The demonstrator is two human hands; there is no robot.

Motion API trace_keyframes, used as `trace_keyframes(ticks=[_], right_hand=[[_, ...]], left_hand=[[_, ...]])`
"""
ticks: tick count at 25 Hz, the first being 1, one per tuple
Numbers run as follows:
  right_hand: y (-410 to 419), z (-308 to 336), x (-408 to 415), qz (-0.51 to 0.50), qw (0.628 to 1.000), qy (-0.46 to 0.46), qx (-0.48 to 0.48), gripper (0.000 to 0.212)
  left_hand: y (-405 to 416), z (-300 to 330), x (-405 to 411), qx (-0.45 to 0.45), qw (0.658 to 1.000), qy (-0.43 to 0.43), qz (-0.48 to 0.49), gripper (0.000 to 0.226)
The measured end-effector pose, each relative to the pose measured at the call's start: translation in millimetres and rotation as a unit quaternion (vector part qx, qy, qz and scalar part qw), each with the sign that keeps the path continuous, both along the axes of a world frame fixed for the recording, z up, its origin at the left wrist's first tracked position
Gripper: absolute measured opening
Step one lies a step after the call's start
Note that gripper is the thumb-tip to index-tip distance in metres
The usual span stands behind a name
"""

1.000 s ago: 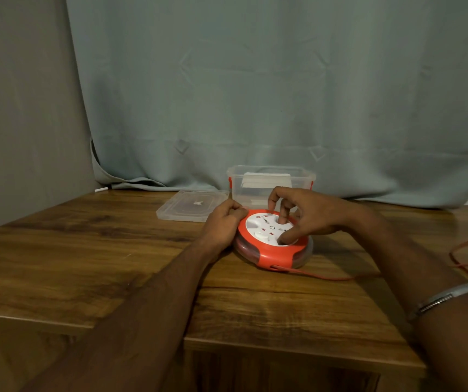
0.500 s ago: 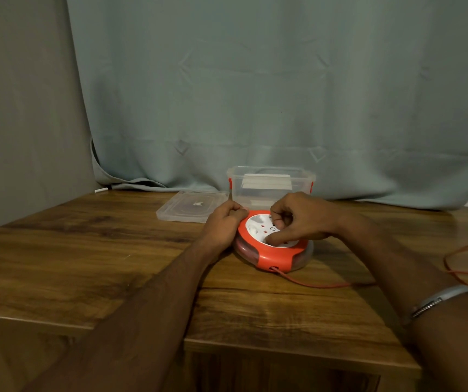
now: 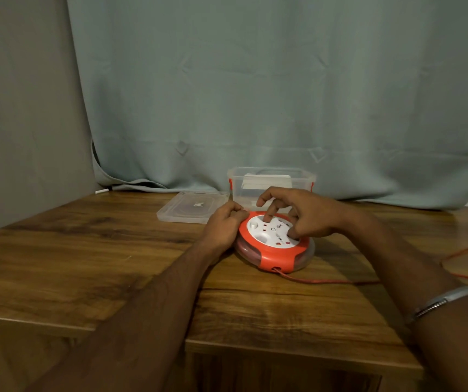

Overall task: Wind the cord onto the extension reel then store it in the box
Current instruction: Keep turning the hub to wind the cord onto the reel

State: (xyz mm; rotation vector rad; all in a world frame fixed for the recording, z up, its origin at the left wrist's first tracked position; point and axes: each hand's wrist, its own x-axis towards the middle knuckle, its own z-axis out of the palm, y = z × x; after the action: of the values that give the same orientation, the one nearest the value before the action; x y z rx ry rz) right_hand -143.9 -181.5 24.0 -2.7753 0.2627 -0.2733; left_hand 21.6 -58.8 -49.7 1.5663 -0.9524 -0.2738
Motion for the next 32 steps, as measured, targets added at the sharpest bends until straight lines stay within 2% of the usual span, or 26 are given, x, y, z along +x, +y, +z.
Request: trace_keyframes(ticks=[7,12,19,27,32], right_hand=[[-9,0,-1,-0.018,0.999,0.012,0.038,0.106],[-13,-3,-2,-0.017,0.999,0.003,0.05,0.11],[-10,-4,-1,-0.033,0.999,0.005,0.034,0.087],[-4,-4,2,-0.033,0.999,0.002,-0.002,0.042],[-4,-9,4,-0.025,0.999,-0.01,-0.037,0.028]], left_hand=[[-1,0,1,0.005,1.0,0.008,-0.005,0.019],[0,0,0,0.007,1.0,0.007,-0.002,0.018],[0,0,0,0.007,1.0,0.018,-0.007,0.017],[0,-1,2,0.004,1.0,0.026,-0.013,0.017],[0,-1,2,0.001,1.0,0.019,-0.008,0.016]])
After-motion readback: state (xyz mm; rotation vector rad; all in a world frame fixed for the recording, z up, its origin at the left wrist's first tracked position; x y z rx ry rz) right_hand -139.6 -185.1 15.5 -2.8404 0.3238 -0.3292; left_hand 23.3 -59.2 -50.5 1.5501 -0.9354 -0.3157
